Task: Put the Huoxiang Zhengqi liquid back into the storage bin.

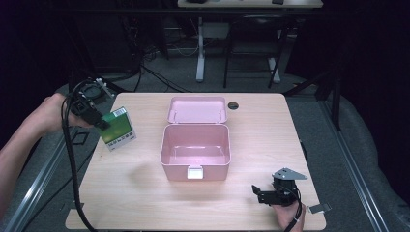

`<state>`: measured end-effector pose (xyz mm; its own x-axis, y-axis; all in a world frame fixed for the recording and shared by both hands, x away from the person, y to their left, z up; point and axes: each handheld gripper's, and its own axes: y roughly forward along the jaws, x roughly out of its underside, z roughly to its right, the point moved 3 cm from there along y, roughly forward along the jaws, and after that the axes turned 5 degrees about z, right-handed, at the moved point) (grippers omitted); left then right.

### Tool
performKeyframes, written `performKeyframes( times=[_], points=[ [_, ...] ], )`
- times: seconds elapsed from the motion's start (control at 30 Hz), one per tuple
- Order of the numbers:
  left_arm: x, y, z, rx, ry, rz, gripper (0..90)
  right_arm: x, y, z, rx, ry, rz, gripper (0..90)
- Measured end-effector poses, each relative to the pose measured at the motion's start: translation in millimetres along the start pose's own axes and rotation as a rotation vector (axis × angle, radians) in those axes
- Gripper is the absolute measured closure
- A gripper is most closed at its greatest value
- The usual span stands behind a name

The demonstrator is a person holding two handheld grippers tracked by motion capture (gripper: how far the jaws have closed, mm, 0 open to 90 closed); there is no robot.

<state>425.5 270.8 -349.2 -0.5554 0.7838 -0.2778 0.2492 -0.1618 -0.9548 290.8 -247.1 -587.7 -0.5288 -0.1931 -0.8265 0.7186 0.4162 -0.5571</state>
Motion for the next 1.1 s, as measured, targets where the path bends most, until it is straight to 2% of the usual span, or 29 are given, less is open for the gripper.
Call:
performKeyframes(
  times=[0.37,0.73,0.9,1.1],
  points=[
    [-13.6,-18.8,3.7,-0.016,0.021,0.017,64.0,1.6,0.5,0.4,-0.004,0.003,-0.005,0.4],
    [-29.1,-30.5,9.4,-0.023,0.051,0.030,64.0,5.8,5.4,0.5,-0.006,-0.009,-0.009,0.0],
    [-36.4,-34.8,12.1,-0.016,0.063,0.037,64.0,5.8,8.3,-1.1,-0.010,-0.005,0.004,0.0],
    [-44.9,-38.9,14.3,-0.010,0.074,0.047,64.0,5.5,10.7,-2.0,-0.009,-0.010,-0.012,0.0]
  ],
)
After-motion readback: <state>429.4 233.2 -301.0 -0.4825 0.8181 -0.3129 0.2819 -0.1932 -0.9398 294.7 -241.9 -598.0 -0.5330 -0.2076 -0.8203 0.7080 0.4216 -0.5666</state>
